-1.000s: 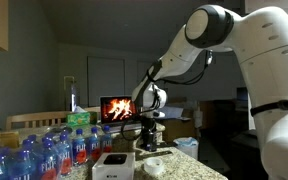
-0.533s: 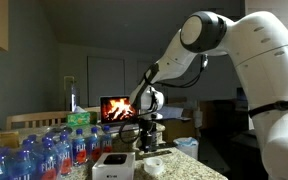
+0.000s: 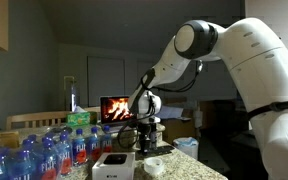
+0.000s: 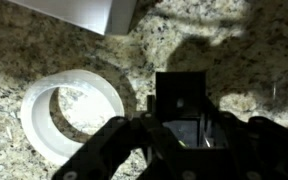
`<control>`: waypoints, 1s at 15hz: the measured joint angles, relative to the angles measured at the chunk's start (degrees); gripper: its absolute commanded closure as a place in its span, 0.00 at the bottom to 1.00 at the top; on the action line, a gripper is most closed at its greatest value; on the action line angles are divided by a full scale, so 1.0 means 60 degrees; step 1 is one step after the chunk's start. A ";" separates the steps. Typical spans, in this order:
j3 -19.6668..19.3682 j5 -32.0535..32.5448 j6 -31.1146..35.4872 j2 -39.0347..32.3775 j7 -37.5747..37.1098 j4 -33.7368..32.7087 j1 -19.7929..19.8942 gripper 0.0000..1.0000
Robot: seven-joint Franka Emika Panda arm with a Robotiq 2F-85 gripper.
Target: Take the bottle and the black object and put them on the counter, then stack the clear tape, the black object and the bottle on the box
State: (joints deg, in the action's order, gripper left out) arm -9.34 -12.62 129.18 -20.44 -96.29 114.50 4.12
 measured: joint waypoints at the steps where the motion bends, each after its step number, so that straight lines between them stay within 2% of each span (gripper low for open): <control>1: 0.0003 0.0000 0.0000 -0.0098 0.0000 -0.0067 -0.0003 0.81; 11: 0.0003 0.0000 -0.0020 -0.0577 0.0000 -0.0470 -0.0091 0.81; 12: 0.0003 0.0000 -0.0020 -0.0578 0.0000 -0.0471 -0.0091 0.51; 13: 0.0003 0.0000 -0.0020 -0.0578 0.0000 -0.0473 -0.0091 0.29; 15: 0.0004 0.0000 -0.0023 -0.0585 0.0000 -0.0479 -0.0096 0.25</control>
State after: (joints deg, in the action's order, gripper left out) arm -9.32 -12.62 129.03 -23.95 -96.29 111.62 3.55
